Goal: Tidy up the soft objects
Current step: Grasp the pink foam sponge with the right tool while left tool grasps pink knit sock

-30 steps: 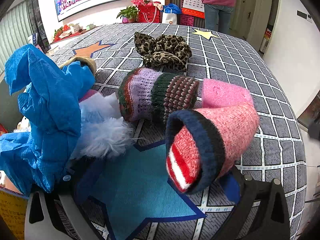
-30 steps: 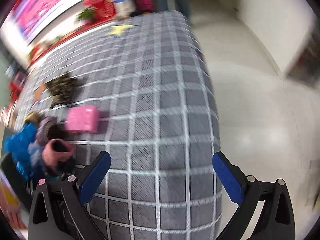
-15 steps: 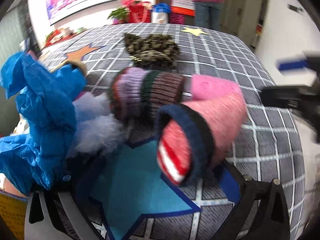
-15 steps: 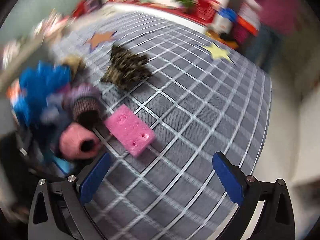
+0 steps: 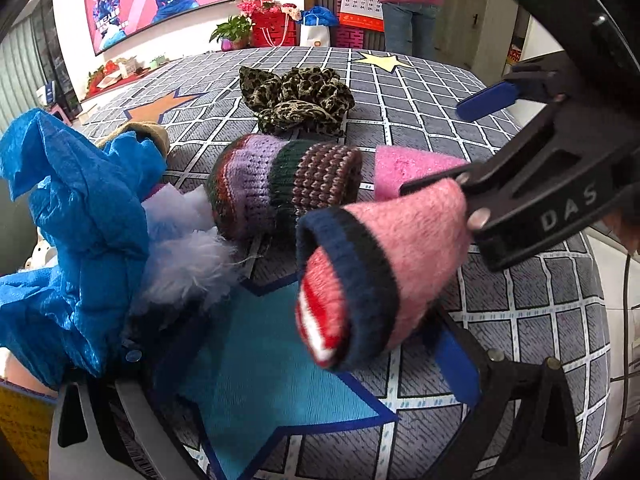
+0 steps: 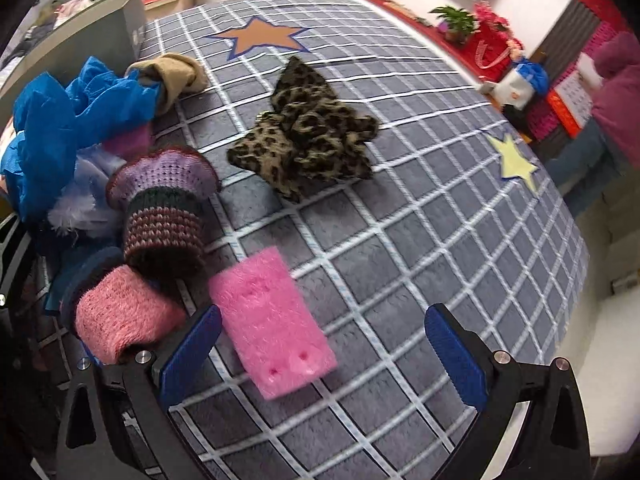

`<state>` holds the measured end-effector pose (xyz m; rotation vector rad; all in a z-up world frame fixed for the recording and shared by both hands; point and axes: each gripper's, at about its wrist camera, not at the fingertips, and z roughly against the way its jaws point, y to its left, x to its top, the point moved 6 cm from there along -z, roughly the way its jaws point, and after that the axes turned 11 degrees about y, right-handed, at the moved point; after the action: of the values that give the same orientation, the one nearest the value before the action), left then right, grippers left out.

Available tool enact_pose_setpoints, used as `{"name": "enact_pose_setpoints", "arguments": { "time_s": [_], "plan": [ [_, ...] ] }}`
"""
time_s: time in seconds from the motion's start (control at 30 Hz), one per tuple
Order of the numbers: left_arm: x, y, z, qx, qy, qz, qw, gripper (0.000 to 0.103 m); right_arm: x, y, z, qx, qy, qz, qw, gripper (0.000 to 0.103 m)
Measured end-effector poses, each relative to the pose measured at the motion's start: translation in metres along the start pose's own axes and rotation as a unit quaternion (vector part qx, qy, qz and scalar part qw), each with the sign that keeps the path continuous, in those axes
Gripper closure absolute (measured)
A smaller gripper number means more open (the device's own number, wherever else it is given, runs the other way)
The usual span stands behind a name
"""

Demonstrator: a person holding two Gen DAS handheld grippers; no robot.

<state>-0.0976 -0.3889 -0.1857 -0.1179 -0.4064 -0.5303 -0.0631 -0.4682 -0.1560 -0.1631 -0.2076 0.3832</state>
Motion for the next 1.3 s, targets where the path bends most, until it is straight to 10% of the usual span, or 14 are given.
{"name": "enact_pose_setpoints", "arguments": {
  "time_s": [0.3,0.5,0.67,0.87,1.2,1.23,1.3],
  "plan": [
    [-0.024,-0.035,0.039,0.047,-0.030,-0.075,0.9956,0.000,-0.017,-0.004,0.008,0.050,0.020,0.043,0.998,0.001],
    [-0.026,-0.077,0.097,0.000,-0.096,-0.185,0.9780,0.000,-0.004,-0.009,0.018,0.074,0.009,0.043,0.996,0.001],
    [-0.003,-0.053,0.049,-0.021,0.016,-0.119,0.9925,0.000,0.001,0.005,-0.002,0.060,0.032,0.074,0.995,0.001],
    [0.003,-0.036,0.035,0.066,-0.011,-0.138,0.9882,0.000,-0.003,0.015,-0.012,0.062,0.050,0.105,0.991,0.001],
    [0.014,-0.042,-0.003,0.004,0.027,-0.128,0.9914,0.000,0.004,0.031,-0.021,0.054,0.055,0.120,0.990,0.001],
    [0.016,-0.038,-0.004,-0.008,0.027,-0.117,0.9928,0.002,0.005,0.032,-0.023,0.053,0.057,0.118,0.990,0.001],
    [0.021,-0.030,-0.003,-0.048,0.016,-0.091,0.9946,0.059,0.004,0.033,-0.023,0.079,0.066,0.104,0.989,0.022]
  ]
}}
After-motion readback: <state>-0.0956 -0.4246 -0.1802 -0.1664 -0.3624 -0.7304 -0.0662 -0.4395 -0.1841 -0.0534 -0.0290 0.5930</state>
